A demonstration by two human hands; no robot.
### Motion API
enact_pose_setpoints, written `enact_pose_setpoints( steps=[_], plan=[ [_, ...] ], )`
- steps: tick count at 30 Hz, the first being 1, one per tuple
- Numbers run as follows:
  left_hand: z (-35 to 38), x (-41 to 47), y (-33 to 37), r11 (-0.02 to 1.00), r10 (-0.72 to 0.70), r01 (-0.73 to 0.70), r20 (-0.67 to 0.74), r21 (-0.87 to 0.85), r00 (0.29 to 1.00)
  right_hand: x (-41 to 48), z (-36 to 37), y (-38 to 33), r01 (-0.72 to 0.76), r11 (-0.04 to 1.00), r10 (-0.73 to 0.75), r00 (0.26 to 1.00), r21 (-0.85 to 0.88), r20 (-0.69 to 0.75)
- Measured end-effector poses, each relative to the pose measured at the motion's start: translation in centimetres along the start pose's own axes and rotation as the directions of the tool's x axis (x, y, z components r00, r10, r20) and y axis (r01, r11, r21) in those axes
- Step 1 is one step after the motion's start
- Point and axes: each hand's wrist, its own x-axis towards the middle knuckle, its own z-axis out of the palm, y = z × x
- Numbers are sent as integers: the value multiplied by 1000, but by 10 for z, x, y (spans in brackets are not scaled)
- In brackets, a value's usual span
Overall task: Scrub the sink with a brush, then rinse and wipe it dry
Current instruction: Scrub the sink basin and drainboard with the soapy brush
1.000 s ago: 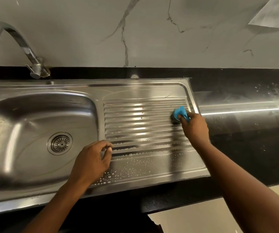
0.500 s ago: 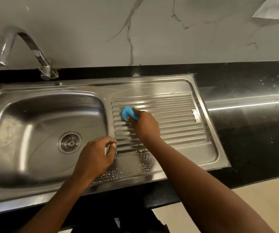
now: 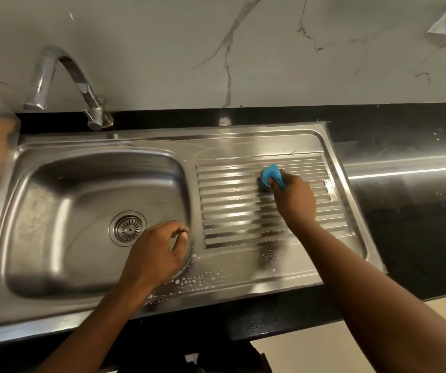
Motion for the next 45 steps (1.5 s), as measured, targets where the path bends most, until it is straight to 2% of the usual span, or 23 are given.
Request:
enact_pose_setpoints(
  steps=[5,9,15,21,26,32,37,42,45],
  plan=[
    [-8,0,-9,1000,-9,9,11,6,1000,-23,43,-64,91,994,-95,991,57,91],
    [-10,-1,-14,1000,-11,11,10,4,1000,-47,76,-109,199,979,-202,963,34,179],
    [-10,-4,-16,1000,-12,12,4,-6,1000,-60,64,-89,342,939,-323,905,-20,277],
    [-20,-6,-19,1000,-15,15,-2,3,1000,-25,24,-41,230,965,-211,966,-124,151],
    [-27,-11,-31,999,-19,20,-25,25,1000,-17,39,-70,110,994,-106,987,-20,119],
    [-29,-14,-32,1000,-10,11,-26,17,1000,-50,78,-112,246,969,-241,947,3,212],
    [-26,-11,-26,1000,-12,12,-10,4,1000,-72,73,-97,404,913,-374,881,-53,290],
    [-20,-8,-19,1000,-4,4,-6,3,1000,-60,51,-61,346,938,-328,911,-32,249],
    [-20,-7,-18,1000,-7,7,-9,-5,1000,-42,39,-45,293,953,-276,945,-82,175]
  ],
)
